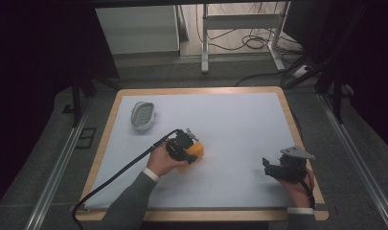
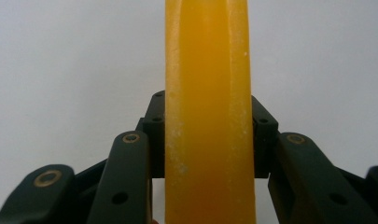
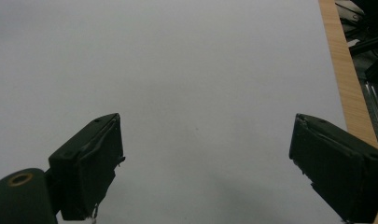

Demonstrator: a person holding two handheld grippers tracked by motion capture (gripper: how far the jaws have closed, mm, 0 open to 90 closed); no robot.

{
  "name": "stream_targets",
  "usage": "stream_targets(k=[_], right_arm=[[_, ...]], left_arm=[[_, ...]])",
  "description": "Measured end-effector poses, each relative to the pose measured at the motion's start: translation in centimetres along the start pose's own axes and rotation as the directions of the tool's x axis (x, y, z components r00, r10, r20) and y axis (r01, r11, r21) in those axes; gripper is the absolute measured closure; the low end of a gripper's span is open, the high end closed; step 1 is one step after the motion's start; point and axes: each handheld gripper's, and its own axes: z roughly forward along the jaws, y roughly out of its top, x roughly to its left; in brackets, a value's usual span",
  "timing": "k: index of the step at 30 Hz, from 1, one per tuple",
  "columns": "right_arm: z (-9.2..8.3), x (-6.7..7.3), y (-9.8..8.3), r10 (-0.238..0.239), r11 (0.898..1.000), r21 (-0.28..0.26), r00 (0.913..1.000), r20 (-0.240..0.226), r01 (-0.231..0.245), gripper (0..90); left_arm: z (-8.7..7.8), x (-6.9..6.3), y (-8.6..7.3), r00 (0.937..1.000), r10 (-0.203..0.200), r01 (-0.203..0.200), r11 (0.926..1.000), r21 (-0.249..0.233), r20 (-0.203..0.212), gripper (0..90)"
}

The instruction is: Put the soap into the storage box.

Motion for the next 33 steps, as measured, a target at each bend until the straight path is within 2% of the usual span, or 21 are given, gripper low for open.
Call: stream_targets(k=[8, 12, 15, 19, 33], right_arm=[[0.0, -0.1, 0.0, 0.002, 1.000, -0.002, 1.0000, 0.002, -0.002, 9.8], [0.0, -0.2, -0.1, 0.003, 1.000, 0.000, 1.0000, 0.005, -0.003, 9.8], [0.0, -0.2, -0.1, 0.005, 1.000, 0.001, 1.0000, 0.008, -0.005, 9.8], [0.0, -0.3, -0.1, 0.006, 1.000, 0.002, 0.9999, 0.010, -0.006, 9.8], [0.1, -0.3, -0.2, 0.006, 1.000, 0.006, 0.9999, 0.016, -0.006, 9.8]], left_arm=[[-1.4, 0.5, 0.0, 0.9997, -0.022, 0.022, 0.9987, -0.046, -0.011, 60.9], [-1.9, 0.9, 0.0, 0.9995, -0.030, 0.029, 0.9983, -0.050, -0.012, 60.8], [-2.7, 1.8, -0.1, 0.9986, -0.053, 0.052, 0.9964, -0.067, -0.010, 60.9], [-3.4, 2.7, -0.4, 0.9970, -0.073, 0.071, 0.9946, -0.076, -0.026, 60.9], [-5.8, 4.5, -1.0, 0.9926, -0.111, 0.104, 0.9873, -0.120, -0.050, 60.9]])
